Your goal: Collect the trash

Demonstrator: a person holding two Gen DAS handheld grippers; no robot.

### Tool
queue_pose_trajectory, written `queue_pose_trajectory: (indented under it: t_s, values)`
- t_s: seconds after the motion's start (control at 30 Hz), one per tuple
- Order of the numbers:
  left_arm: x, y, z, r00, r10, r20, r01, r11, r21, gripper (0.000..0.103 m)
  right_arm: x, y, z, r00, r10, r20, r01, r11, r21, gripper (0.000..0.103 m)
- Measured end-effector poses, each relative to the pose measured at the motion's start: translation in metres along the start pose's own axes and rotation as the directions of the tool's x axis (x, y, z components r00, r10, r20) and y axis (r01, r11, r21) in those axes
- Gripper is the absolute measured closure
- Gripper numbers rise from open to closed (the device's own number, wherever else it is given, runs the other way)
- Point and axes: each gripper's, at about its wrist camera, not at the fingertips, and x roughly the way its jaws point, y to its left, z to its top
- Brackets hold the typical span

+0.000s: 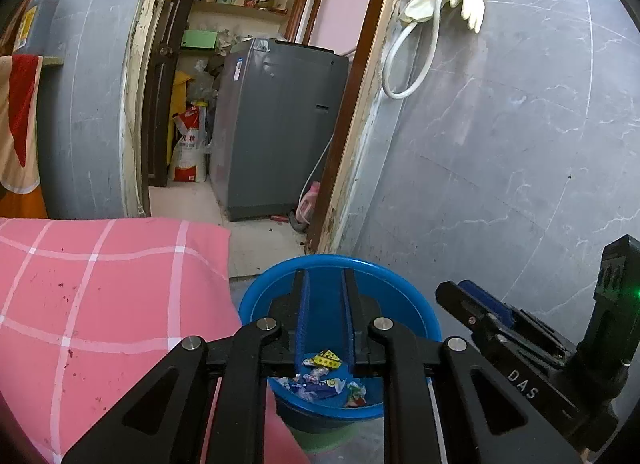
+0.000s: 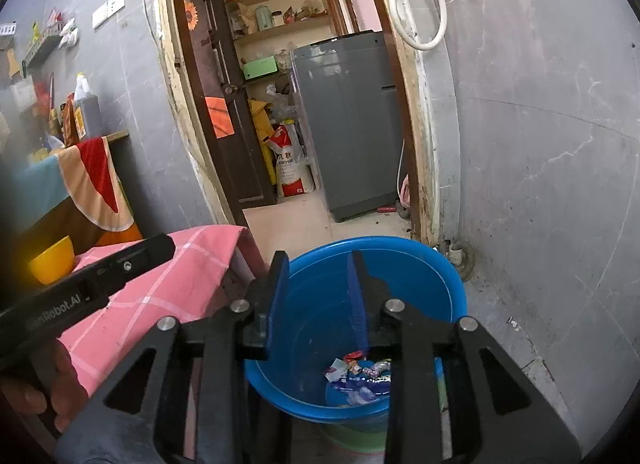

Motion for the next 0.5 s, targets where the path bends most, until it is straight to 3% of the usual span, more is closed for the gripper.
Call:
queue_pose_trajectory:
  t_s: [0.1,0.5]
  values:
    - [-0.005,0.003,0.001,1.000,0.003,0.003,-0.003,1.000,-0.006,0.086,-0.005,-0.001,0.003,1.000,-0.004,0.010,0.004,1.000,0.000,0.069]
    - [-0.048,0.014,0.004,0.996,0.044,0.080,-0.041,0.998,-0.038,0.052,-0.039,0.010,0.021,0.997,-0.014,0.077,0.016,1.000,-0.020,0.048]
